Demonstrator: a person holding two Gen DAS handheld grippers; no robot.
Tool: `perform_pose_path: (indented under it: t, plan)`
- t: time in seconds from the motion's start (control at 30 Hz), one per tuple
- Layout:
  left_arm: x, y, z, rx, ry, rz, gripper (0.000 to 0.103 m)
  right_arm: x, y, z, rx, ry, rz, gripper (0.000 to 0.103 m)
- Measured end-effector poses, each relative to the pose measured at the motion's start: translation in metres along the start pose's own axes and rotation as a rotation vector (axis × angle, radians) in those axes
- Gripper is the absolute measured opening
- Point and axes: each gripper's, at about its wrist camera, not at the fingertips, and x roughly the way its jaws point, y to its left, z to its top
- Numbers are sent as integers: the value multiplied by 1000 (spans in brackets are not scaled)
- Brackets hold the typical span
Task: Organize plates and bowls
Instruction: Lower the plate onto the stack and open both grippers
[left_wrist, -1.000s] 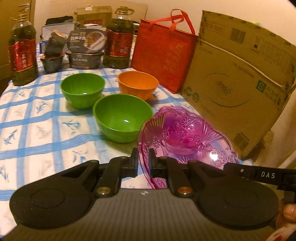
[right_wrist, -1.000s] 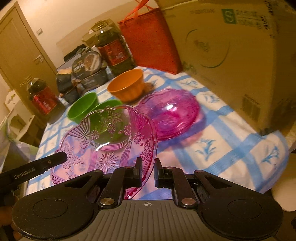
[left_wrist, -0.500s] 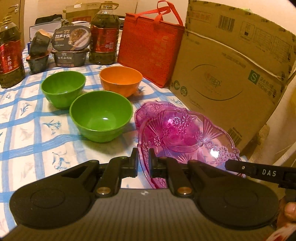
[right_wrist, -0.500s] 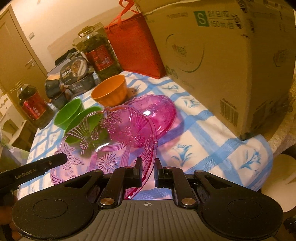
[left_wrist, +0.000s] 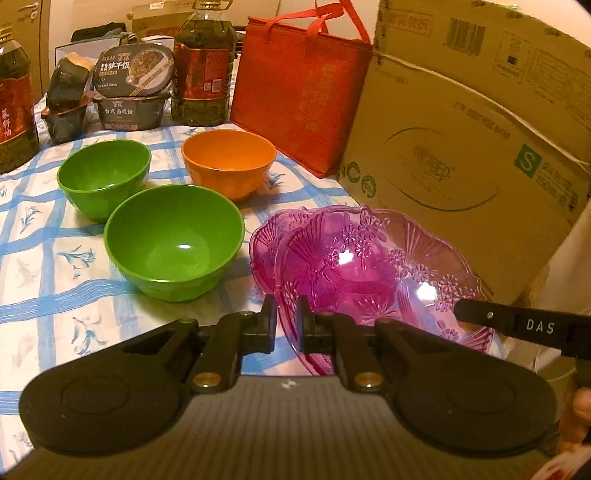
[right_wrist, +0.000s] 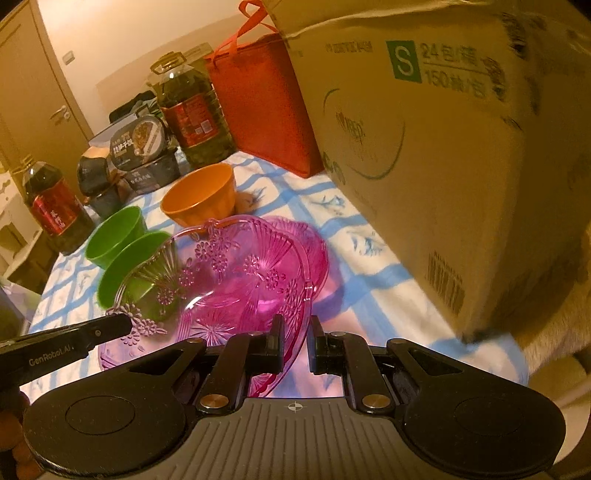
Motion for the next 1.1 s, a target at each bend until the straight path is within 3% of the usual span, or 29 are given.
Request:
perform_pose_path:
  t: [0.6, 1.1]
  plan:
    - [73, -7, 17, -75, 1, 97, 9, 87, -27, 46, -86, 38, 49, 12]
    - [97, -5, 17, -90, 20, 123, 11, 113, -26, 53, -148, 49, 41, 12]
